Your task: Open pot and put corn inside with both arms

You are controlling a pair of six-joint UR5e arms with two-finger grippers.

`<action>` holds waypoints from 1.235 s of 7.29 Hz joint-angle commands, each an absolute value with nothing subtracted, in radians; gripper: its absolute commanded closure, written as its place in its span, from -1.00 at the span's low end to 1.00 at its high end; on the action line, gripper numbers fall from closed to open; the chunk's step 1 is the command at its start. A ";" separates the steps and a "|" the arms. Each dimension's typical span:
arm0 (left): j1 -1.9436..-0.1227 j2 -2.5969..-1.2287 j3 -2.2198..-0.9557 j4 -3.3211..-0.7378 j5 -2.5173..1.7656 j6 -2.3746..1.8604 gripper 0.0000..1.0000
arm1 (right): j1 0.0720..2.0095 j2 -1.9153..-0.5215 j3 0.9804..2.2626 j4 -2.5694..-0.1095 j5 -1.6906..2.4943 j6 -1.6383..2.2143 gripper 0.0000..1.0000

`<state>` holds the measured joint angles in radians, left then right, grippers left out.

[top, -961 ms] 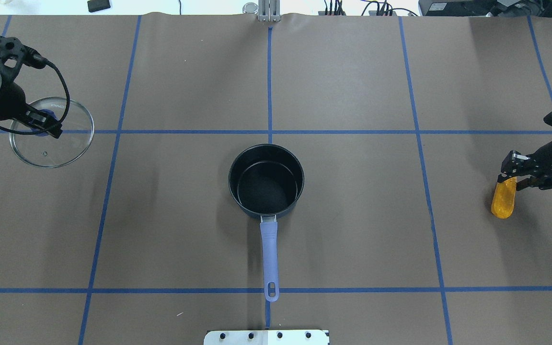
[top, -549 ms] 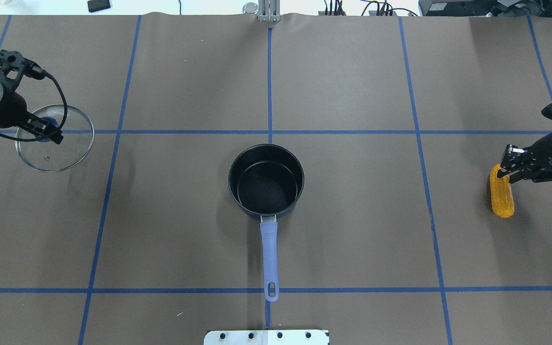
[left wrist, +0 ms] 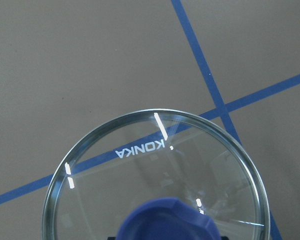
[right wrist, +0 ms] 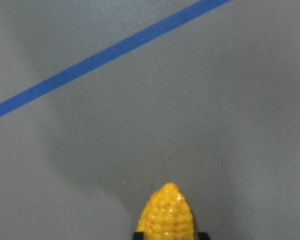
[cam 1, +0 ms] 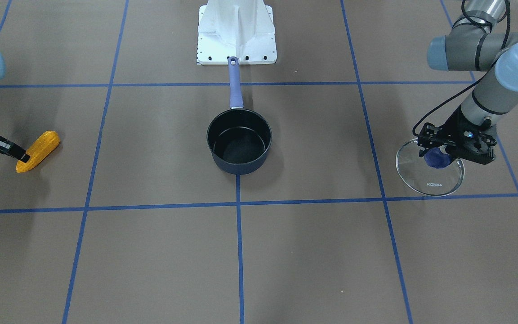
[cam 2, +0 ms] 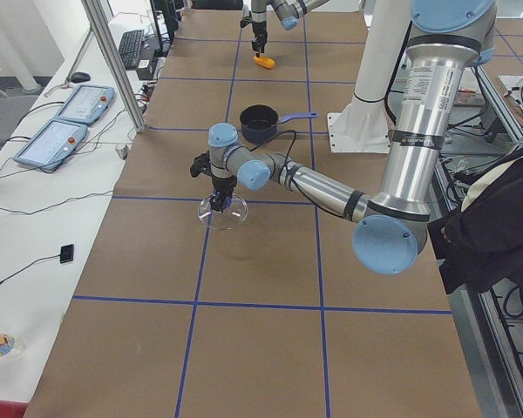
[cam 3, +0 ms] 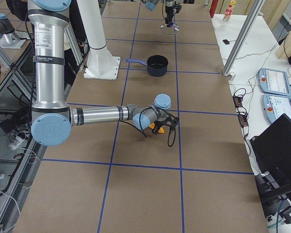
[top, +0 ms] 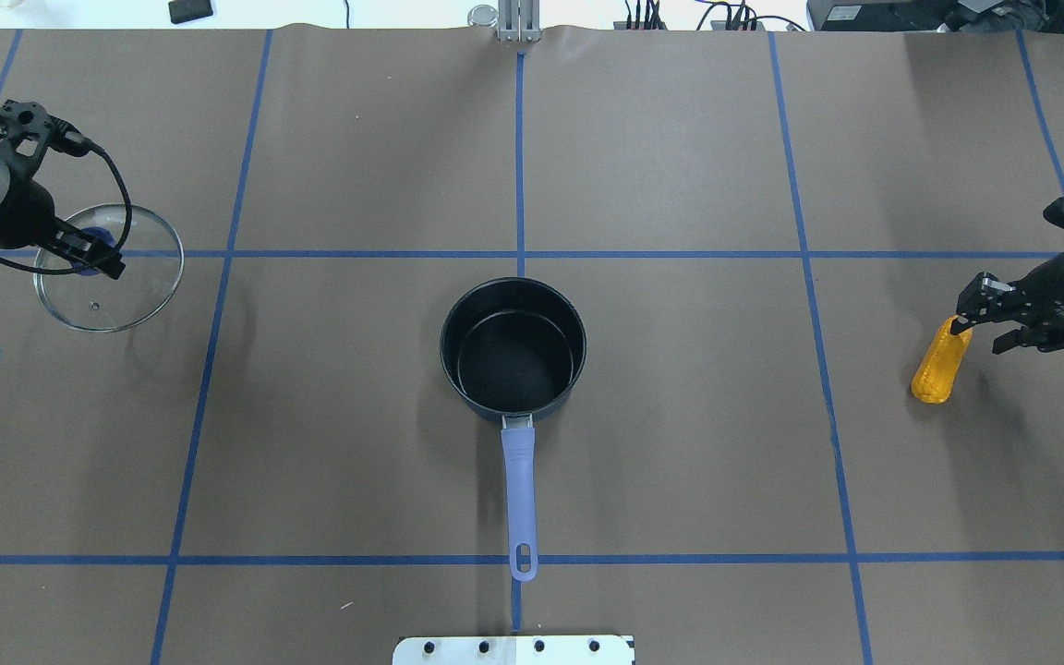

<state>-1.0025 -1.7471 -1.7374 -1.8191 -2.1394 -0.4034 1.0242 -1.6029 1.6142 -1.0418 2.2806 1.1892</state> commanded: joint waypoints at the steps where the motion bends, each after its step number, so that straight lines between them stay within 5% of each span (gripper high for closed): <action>1: -1.003 -1.747 -1.736 -1.819 -2.138 -0.403 -0.17 | 1.016 -1.597 1.612 -1.042 2.270 1.190 -0.49; 5: -1.003 -1.746 -1.735 -1.819 -2.140 -0.400 -0.17 | 0.939 -1.559 1.591 -1.032 2.224 1.270 -0.39; 6: -1.003 -1.746 -1.733 -1.819 -2.140 -0.400 -0.17 | 0.939 -1.560 1.592 -1.032 2.226 1.270 -0.20; 9: -1.002 -1.746 -1.724 -1.819 -2.138 -0.397 -0.17 | 0.940 -1.560 1.605 -1.031 2.238 1.266 0.86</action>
<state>-1.0030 -1.7457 -1.7299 -1.8193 -2.1386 -0.3996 0.9396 -1.5594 1.6008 -1.0321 2.2351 1.2682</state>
